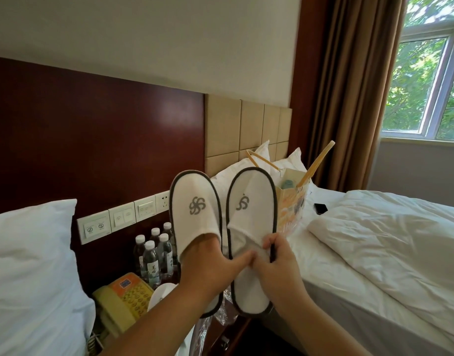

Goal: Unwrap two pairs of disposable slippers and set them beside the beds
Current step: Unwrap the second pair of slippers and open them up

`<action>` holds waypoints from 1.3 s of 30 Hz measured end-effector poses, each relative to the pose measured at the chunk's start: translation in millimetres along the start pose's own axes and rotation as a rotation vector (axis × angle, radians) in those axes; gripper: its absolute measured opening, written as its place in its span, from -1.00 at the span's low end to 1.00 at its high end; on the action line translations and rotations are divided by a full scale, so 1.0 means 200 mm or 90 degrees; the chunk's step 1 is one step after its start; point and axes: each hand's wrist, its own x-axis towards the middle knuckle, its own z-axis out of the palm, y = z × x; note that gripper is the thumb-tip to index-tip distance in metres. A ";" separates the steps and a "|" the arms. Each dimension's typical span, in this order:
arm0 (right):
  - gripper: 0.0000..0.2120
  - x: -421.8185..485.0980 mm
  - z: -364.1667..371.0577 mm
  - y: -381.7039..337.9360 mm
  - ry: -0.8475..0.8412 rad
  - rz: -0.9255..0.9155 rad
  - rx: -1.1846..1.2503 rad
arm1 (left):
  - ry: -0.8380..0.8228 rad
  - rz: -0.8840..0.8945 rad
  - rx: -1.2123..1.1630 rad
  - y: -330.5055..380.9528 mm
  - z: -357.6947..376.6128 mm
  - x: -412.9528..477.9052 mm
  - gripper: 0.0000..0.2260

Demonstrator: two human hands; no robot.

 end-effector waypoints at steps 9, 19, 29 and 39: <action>-0.60 0.00 0.01 -0.01 0.015 -0.099 -0.123 | 0.078 0.014 -0.049 0.03 -0.01 0.02 -0.79; -0.91 0.03 0.01 -0.04 0.117 -0.214 -0.389 | 0.070 0.031 -0.076 0.01 0.05 -0.03 -0.75; -0.71 0.05 -0.10 -0.06 0.113 -0.173 -0.287 | 0.063 0.057 -0.052 -0.07 -0.04 0.02 -0.84; -0.71 0.02 -0.06 -0.05 0.115 -0.234 -0.224 | 0.052 -0.061 -0.116 -0.08 -0.05 0.01 -0.54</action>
